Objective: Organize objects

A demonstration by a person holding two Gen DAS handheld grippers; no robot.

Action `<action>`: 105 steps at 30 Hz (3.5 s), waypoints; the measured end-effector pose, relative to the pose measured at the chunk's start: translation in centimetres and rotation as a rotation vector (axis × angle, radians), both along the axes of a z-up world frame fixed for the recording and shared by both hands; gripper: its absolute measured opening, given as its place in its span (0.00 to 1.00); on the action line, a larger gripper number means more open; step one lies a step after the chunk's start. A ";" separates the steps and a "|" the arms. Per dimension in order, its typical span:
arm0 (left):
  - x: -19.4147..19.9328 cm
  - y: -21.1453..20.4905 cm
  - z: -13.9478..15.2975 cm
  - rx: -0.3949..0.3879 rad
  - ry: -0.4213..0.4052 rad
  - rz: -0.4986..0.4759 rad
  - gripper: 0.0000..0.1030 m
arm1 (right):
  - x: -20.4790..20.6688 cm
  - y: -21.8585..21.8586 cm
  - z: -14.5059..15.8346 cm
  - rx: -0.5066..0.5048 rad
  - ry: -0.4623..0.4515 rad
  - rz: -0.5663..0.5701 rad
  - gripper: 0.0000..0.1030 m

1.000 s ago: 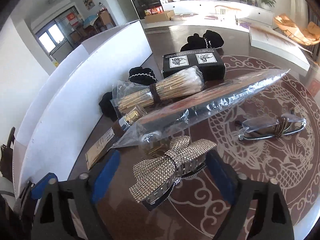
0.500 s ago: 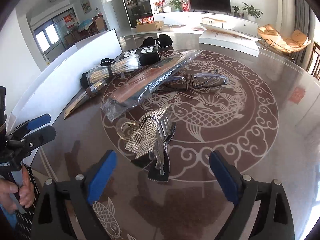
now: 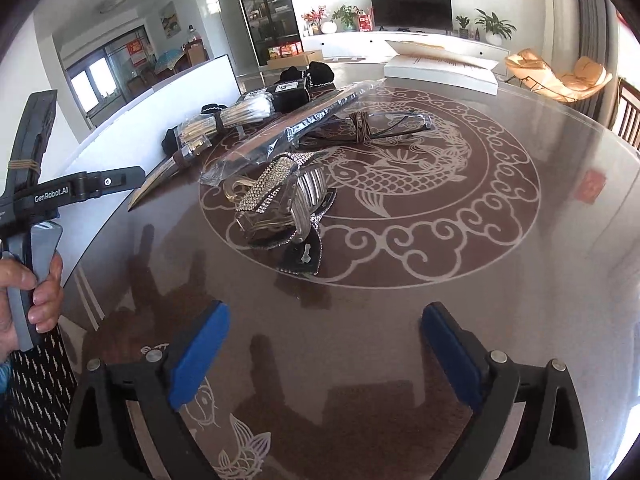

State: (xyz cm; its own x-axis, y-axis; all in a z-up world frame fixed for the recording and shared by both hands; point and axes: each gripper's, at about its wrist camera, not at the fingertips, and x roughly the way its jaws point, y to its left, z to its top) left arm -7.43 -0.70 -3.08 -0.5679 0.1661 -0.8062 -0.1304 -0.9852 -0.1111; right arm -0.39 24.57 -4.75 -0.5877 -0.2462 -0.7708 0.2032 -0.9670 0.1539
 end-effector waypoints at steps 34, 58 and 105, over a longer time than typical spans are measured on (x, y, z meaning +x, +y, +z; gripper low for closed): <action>0.6 0.9 -1.0 0.002 -0.008 -0.013 0.24 | -4.2 -5.1 2.6 0.094 0.036 0.121 1.00; 8.7 -16.5 11.3 0.175 0.190 0.295 0.24 | -7.5 -19.8 13.7 -0.315 0.084 0.288 0.47; 8.4 2.0 1.2 0.106 0.053 0.041 0.92 | -0.9 1.0 -0.9 0.177 -0.041 -0.203 1.00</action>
